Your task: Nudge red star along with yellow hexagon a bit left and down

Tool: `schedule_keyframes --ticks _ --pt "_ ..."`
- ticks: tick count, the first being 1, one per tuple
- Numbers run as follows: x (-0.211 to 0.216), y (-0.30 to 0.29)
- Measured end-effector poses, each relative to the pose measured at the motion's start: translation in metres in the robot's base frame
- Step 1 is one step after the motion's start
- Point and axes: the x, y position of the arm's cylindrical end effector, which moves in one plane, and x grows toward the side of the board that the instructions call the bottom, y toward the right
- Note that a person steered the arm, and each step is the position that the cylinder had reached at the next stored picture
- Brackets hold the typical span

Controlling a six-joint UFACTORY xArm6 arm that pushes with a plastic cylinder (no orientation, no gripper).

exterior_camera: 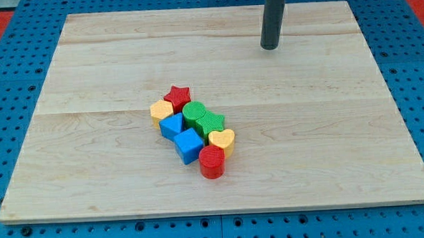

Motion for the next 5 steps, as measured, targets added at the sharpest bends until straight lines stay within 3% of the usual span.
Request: schedule_keyframes --ticks 2,5 --pt "0.001 0.000" --pt "0.062 0.007"
